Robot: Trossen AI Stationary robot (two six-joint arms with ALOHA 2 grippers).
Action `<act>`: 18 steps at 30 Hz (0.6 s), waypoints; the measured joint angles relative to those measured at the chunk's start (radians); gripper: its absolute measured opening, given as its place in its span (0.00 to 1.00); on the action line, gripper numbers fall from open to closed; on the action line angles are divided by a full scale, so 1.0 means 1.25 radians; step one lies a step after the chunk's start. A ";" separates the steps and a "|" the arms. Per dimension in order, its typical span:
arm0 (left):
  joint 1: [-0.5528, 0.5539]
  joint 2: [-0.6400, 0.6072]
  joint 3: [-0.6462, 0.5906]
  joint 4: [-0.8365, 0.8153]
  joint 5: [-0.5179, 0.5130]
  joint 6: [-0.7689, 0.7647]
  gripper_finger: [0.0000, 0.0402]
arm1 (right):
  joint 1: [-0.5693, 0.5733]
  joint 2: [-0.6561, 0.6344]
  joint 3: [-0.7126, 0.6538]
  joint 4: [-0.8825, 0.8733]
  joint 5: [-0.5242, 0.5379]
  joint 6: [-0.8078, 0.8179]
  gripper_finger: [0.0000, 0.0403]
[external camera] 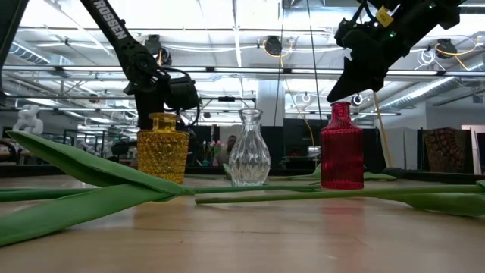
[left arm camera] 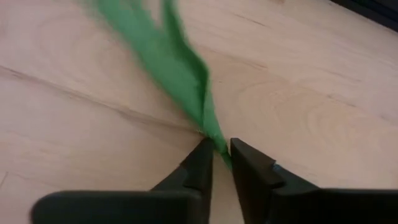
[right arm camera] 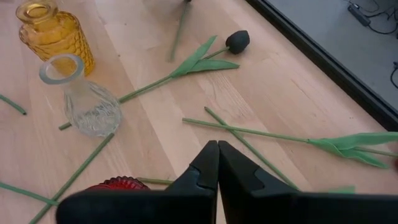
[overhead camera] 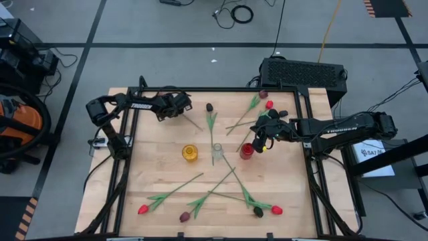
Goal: Sort flowers into vase by color
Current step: Put the top left red tulip into the yellow vase
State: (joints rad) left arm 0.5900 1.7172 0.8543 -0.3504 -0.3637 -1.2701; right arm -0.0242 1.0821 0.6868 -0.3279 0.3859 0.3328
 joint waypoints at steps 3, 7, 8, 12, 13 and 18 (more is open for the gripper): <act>0.005 0.000 0.000 0.001 0.000 0.034 0.04 | 0.000 0.000 0.000 0.000 0.000 0.000 0.00; 0.012 0.000 0.000 0.004 -0.011 0.061 0.02 | 0.000 0.000 0.000 0.000 0.000 -0.001 0.00; 0.013 0.000 0.000 0.004 -0.014 0.066 0.02 | 0.000 0.000 0.000 0.000 0.000 -0.001 0.00; 0.014 -0.003 0.000 0.014 -0.019 0.089 0.01 | 0.000 0.000 0.000 0.000 0.000 -0.003 0.00; 0.013 -0.008 0.000 0.020 -0.019 0.100 0.01 | 0.000 0.000 0.000 0.000 0.000 -0.005 0.00; -0.022 -0.036 0.003 0.019 -0.024 0.105 0.00 | 0.000 0.000 0.000 0.000 0.000 -0.009 0.00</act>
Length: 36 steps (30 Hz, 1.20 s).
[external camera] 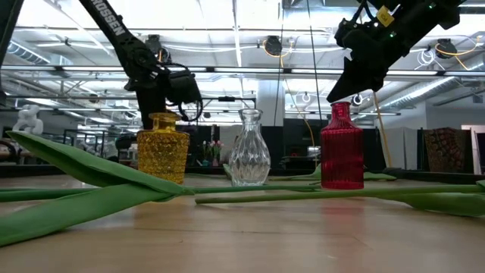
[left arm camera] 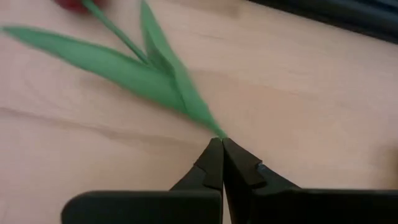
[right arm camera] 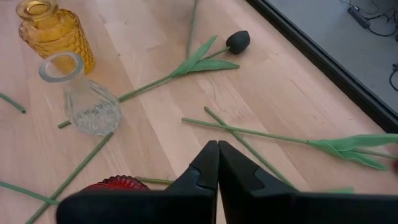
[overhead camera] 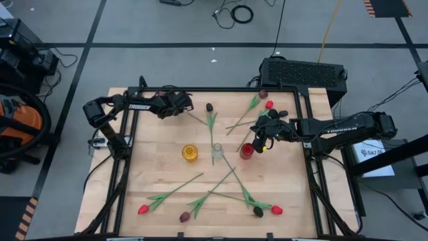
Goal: Sort flowers into vase by color
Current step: Put the top left red tulip into the yellow vase
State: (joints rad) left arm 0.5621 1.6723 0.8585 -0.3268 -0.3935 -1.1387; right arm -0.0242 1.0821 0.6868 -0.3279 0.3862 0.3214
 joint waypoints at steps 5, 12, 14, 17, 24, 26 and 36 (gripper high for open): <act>-0.045 -0.021 0.000 -0.005 -0.023 -0.005 0.00 | 0.000 0.000 0.000 0.000 0.000 -0.001 0.00; -0.013 -0.021 0.000 -0.044 -0.037 -0.018 0.03 | 0.004 0.000 0.000 -0.001 -0.011 0.004 0.00; 0.007 -0.021 0.000 -0.047 -0.010 0.029 0.06 | 0.008 0.000 0.000 -0.001 -0.019 0.002 0.00; 0.039 -0.021 0.000 -0.025 0.000 0.212 0.12 | 0.011 0.000 0.000 0.000 -0.021 0.000 0.00; 0.044 -0.020 0.023 0.013 0.018 0.769 0.20 | 0.011 0.000 0.000 0.000 -0.020 -0.012 0.00; 0.030 -0.021 0.036 0.020 0.019 0.861 0.20 | 0.011 0.000 0.000 0.000 -0.020 -0.015 0.00; 0.045 -0.006 0.090 -0.141 0.184 1.110 0.20 | 0.010 0.000 0.000 0.001 -0.020 -0.015 0.00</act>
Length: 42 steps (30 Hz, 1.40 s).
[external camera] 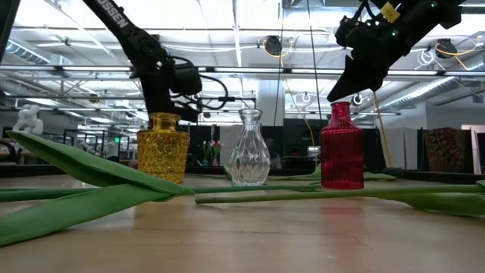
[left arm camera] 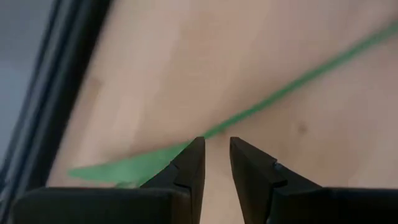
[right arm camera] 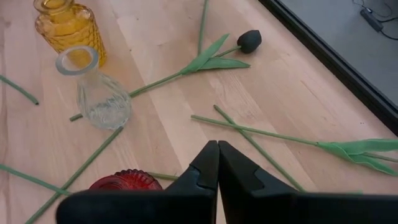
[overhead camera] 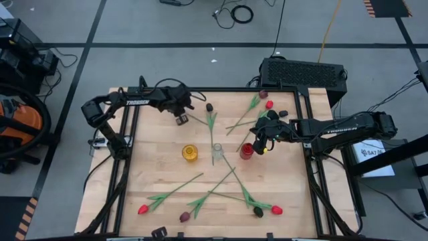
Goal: Sort flowers into vase by color
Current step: Put the top left red tulip into the yellow vase
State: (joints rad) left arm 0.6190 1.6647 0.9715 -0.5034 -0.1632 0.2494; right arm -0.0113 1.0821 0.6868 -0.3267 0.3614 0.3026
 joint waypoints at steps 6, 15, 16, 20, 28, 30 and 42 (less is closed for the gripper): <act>0.025 0.000 0.001 -0.012 0.036 0.085 0.23 | 0.000 0.000 0.000 0.001 0.000 0.000 0.00; 0.040 0.013 0.001 0.022 0.020 0.232 0.52 | 0.000 0.000 0.000 0.001 0.001 -0.010 0.00; 0.037 0.020 0.001 0.026 0.021 0.246 0.54 | 0.000 0.000 0.000 0.001 0.001 -0.013 0.00; 0.030 0.058 0.000 0.048 0.016 0.254 0.57 | 0.000 0.000 0.000 0.001 0.001 -0.023 0.00; 0.025 0.110 0.004 0.069 0.006 0.314 0.54 | 0.000 0.000 0.000 -0.001 0.001 -0.027 0.00; 0.028 0.111 0.004 0.067 0.008 0.311 0.49 | 0.000 0.000 0.000 -0.001 0.000 -0.030 0.00; 0.070 0.114 0.014 0.044 0.091 0.379 0.02 | 0.000 0.000 0.000 -0.001 0.000 -0.030 0.00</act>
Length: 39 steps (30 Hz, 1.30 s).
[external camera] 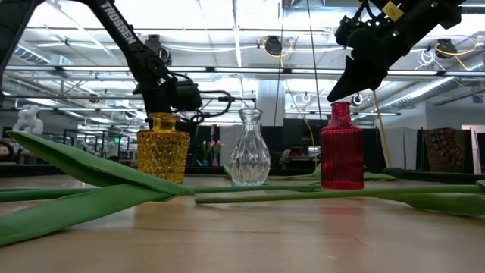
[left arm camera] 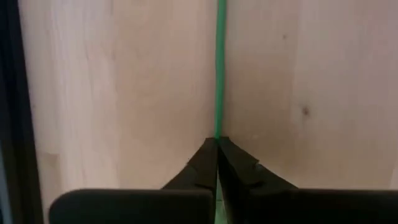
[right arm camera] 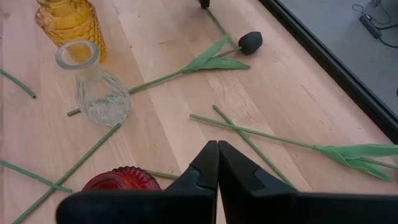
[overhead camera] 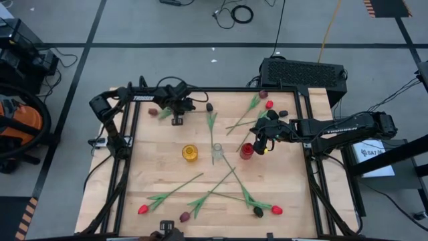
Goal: Sort flowers into vase by color
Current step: Put the top left red tulip into the yellow vase
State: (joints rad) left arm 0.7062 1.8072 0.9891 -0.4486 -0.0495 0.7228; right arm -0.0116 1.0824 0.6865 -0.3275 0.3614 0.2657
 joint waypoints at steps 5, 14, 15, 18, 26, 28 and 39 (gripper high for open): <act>-0.011 0.001 0.054 -0.084 -0.032 -0.044 0.01 | 0.000 0.000 0.000 0.000 0.000 0.000 0.00; -0.069 -0.005 0.178 -0.272 -0.108 -0.093 0.00 | 0.000 0.000 0.000 0.000 0.000 0.000 0.00; -0.075 -0.005 0.187 -0.294 -0.112 -0.098 0.00 | 0.000 0.000 0.000 0.000 0.000 0.000 0.00; -0.097 -0.004 0.216 -0.379 -0.127 -0.134 0.00 | 0.000 0.000 0.000 0.000 -0.001 0.002 0.00; -0.212 -0.006 0.317 -0.574 -0.186 -0.237 0.00 | 0.012 0.005 0.000 0.040 -0.001 0.017 0.00; -0.254 -0.006 0.349 -0.616 -0.215 -0.259 0.00 | 0.019 0.009 0.000 0.073 -0.012 0.017 0.01; -0.438 -0.006 0.538 -0.791 -0.392 -0.365 0.00 | 0.037 0.078 0.002 0.326 -0.075 -0.044 0.15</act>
State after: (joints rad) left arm 0.1581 1.7992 1.6622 -1.4376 -0.5398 0.2669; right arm 0.0349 1.1799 0.6896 0.0796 0.2672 0.2112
